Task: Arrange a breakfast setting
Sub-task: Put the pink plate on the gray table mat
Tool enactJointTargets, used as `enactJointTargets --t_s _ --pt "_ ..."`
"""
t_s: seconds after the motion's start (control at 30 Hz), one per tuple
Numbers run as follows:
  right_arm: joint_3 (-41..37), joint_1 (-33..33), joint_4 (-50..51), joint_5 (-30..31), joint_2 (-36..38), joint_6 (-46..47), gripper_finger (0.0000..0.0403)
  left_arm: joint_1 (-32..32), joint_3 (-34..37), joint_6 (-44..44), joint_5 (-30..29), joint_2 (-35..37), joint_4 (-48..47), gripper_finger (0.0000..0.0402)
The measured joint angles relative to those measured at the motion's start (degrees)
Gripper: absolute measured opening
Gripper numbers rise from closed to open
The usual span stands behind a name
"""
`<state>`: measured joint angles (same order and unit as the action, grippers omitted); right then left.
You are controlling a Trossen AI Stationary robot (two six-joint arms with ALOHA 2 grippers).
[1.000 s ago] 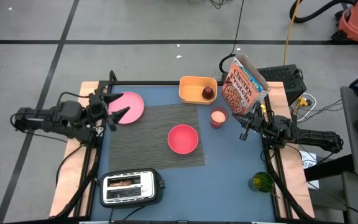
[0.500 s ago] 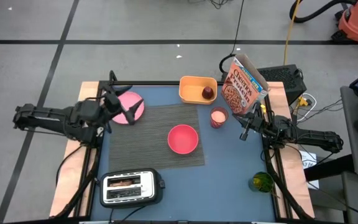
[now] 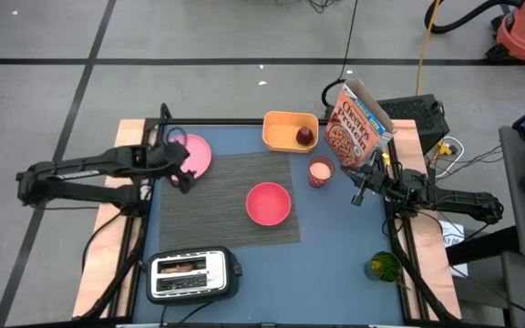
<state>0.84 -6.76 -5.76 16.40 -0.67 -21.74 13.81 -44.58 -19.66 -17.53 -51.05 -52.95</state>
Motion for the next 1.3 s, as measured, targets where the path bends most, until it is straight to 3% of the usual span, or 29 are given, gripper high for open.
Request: enactJointTargets --t_s 0.37,0.57,0.87,1.3 --pt "0.0 0.0 0.0 0.0 0.0 0.0 0.0011 0.3 0.0 5.6 1.2 -14.8 -0.5 0.0349" --pt "0.0 0.0 0.0 0.0 0.0 0.0 0.0011 3.5 0.0 8.5 1.3 -23.2 0.4 0.0343" --pt "0.0 0.0 0.0 0.0 0.0 0.0 0.0011 9.5 0.0 12.5 4.3 -31.3 5.4 0.0262" --pt "0.0 0.0 0.0 0.0 0.0 0.0 0.0011 12.2 0.0 14.1 6.1 -34.1 6.9 0.0161"
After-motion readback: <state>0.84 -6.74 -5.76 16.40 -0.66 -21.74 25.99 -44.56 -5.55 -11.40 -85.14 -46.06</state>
